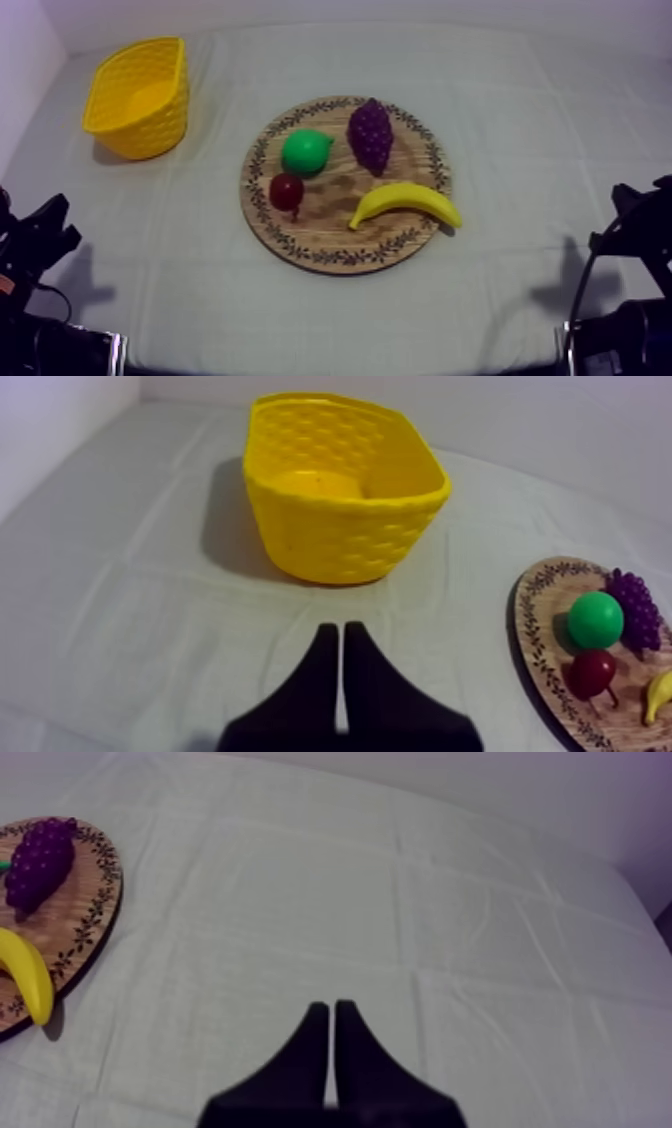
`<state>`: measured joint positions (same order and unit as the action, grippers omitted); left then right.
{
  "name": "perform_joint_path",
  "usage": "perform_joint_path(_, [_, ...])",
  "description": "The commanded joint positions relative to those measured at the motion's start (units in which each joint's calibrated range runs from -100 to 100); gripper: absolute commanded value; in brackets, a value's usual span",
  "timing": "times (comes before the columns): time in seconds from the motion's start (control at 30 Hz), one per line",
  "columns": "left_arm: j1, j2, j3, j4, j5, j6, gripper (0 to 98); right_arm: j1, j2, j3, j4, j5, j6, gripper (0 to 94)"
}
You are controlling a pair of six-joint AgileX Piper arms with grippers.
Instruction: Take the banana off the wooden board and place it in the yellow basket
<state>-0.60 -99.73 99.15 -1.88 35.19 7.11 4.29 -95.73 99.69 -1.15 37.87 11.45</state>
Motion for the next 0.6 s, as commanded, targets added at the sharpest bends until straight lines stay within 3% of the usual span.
perform_joint_path(0.0, [0.0, 0.0, 0.0, 0.0, 0.1, 0.2, 0.1, 0.0, 0.0, 0.0, 0.0, 0.0, 0.0, 0.3])
perform_joint_path(0.27, [0.0, 0.0, 0.0, 0.0, 0.1, 2.2, 0.1, 0.0, 0.0, 0.0, 0.0, 0.0, 0.0, 0.3])
perform_joint_path(0.4, [0.0, 0.6, 0.1, 0.0, -0.7, 0.5, 0.4, 0.0, 0.0, 0.0, 0.0, 0.0, 0.0, 0.3])
perform_joint_path(0.57, [1.4, 5.8, -2.9, 0.18, -7.1, -3.2, 0.3, 0.0, 0.0, 0.0, 0.0, 0.0, 0.0, 0.3])
